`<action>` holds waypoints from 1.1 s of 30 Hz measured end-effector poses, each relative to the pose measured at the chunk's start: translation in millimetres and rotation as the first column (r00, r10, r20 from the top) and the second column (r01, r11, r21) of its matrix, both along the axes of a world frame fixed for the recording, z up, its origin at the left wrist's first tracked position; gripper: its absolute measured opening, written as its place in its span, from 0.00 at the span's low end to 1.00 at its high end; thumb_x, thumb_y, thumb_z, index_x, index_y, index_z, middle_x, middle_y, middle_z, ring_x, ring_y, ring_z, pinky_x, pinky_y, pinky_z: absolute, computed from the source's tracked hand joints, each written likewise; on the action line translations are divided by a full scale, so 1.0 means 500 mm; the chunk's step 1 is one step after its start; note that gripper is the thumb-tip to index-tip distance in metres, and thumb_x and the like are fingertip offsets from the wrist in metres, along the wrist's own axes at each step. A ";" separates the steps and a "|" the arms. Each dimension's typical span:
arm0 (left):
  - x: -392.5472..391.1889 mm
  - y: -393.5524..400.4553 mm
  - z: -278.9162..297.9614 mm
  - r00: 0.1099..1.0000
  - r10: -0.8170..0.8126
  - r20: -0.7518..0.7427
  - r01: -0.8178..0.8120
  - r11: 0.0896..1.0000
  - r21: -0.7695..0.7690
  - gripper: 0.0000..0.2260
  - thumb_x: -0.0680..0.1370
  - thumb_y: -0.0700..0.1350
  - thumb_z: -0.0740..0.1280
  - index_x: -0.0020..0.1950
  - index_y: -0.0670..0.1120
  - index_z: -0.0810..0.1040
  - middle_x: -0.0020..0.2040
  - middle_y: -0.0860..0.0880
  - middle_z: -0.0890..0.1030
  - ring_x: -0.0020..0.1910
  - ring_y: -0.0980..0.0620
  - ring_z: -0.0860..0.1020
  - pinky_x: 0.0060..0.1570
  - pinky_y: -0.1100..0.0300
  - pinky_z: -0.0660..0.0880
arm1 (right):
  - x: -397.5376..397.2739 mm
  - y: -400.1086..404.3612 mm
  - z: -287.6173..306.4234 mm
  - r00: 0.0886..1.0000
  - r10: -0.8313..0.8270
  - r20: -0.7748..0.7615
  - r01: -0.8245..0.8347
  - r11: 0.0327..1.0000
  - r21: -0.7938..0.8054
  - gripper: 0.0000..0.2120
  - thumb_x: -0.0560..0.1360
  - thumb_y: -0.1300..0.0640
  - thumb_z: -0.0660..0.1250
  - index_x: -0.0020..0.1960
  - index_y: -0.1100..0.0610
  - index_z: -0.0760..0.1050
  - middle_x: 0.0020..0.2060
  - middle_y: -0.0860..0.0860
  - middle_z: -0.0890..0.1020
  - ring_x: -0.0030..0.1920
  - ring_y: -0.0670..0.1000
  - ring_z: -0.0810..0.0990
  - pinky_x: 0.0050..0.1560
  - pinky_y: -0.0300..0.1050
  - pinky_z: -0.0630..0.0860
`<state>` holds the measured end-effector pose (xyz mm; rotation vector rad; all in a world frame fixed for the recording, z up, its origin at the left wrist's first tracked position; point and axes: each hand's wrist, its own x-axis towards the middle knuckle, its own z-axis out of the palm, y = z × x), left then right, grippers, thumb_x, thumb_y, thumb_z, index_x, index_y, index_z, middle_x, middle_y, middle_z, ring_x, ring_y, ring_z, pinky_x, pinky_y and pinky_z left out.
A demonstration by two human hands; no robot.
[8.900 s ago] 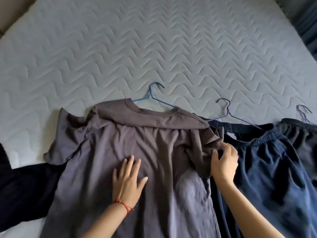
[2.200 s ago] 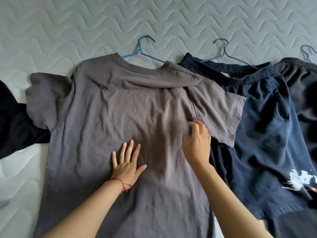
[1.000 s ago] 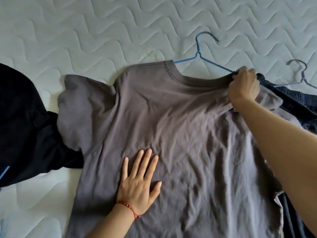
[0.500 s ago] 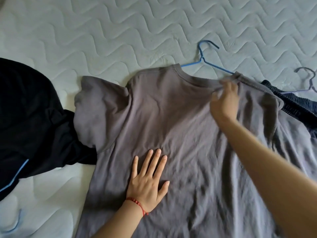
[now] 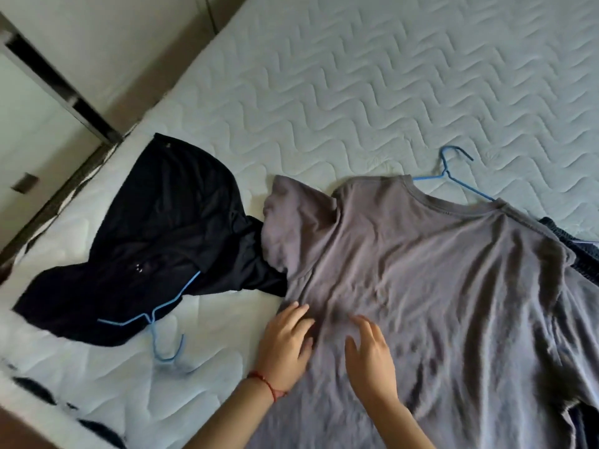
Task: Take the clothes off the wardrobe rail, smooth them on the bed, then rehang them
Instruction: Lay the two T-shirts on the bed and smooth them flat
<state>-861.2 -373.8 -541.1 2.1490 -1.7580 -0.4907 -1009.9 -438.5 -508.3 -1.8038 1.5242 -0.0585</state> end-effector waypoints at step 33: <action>0.563 0.339 -0.028 0.770 0.552 0.319 -0.528 0.833 -0.164 0.14 0.61 0.28 0.73 0.45 0.37 0.82 0.44 0.38 0.82 0.36 0.38 0.81 0.37 0.49 0.79 | 0.540 -0.024 -0.088 0.663 0.621 -0.419 -0.741 0.462 -0.488 0.12 0.59 0.70 0.74 0.41 0.61 0.79 0.35 0.56 0.79 0.39 0.60 0.77 0.40 0.50 0.73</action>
